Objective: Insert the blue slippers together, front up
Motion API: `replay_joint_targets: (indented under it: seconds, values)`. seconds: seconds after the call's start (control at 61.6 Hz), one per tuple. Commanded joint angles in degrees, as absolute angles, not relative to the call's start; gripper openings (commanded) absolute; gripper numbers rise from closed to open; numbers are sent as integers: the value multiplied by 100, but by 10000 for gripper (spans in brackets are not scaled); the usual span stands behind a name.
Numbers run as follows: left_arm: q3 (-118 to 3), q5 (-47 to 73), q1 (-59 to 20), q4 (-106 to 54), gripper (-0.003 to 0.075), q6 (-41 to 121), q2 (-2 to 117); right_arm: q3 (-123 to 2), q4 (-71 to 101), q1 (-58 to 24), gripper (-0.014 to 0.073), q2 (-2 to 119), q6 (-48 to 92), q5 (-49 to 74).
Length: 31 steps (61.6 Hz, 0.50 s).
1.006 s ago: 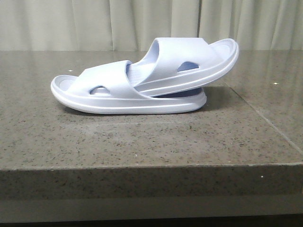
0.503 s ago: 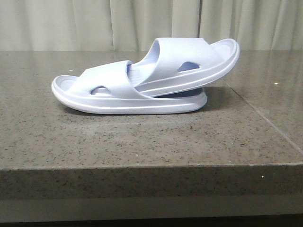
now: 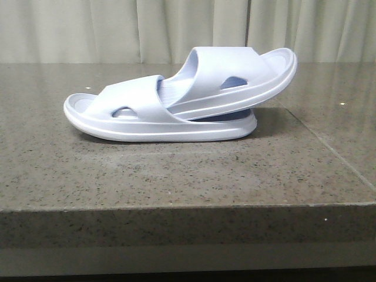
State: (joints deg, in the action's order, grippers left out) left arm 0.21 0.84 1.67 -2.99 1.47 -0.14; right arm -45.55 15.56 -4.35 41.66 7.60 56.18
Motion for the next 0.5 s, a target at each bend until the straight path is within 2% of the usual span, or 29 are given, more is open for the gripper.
replay_joint_targets:
  seconds: [0.0, 0.13, 0.487]
  values:
    - [56, -399, 137, -329, -20, 104, -109, -4701, 1588, -444, -118, 4150, 787, 5368]
    - [56, -399, 137, -329, -20, 104, -109, -4620, 1222, -444, -118, 3967, 826, 5104]
    - [56, -399, 137, -329, -20, 104, -109, -2481, 856, -237, -117, 1914, 1026, 2150]
